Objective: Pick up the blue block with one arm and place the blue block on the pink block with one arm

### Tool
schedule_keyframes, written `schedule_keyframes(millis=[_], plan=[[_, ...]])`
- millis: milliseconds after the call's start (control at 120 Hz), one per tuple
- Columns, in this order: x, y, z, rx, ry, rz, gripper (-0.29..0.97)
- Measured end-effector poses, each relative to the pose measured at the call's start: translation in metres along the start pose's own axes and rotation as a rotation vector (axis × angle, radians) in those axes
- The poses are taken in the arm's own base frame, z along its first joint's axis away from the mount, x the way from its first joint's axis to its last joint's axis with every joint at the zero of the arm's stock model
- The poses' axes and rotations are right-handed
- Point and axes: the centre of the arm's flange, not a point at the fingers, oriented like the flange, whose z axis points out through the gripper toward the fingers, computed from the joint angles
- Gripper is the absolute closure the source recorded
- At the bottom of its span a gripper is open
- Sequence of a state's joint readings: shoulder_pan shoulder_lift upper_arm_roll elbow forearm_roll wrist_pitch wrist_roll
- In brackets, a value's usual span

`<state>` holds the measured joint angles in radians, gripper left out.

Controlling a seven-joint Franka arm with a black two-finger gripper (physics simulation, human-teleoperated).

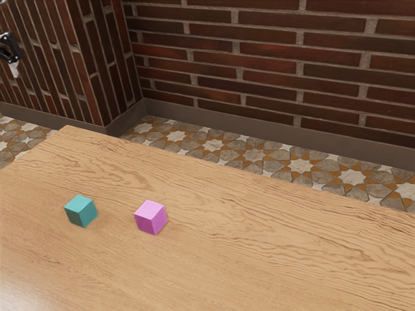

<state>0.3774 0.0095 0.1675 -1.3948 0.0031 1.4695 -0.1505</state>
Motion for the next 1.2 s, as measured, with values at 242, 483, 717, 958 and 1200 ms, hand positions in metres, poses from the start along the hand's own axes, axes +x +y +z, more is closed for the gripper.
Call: schedule_keyframes(millis=[242, 483, 717, 958, 1200], plan=[[-0.06, 0.008, -0.161, -0.073, 0.293, 0.034, 0.0], [-0.186, 0.254, -0.167, -0.181, 0.241, 0.604, 0.0], [-0.186, 0.256, -0.022, -0.077, -0.043, 0.586, 0.01], [-0.223, 0.114, 0.134, -0.003, -0.119, 0.42, 0.0], [-0.136, 0.096, 0.276, 0.119, -0.08, 0.6, 0.0]])
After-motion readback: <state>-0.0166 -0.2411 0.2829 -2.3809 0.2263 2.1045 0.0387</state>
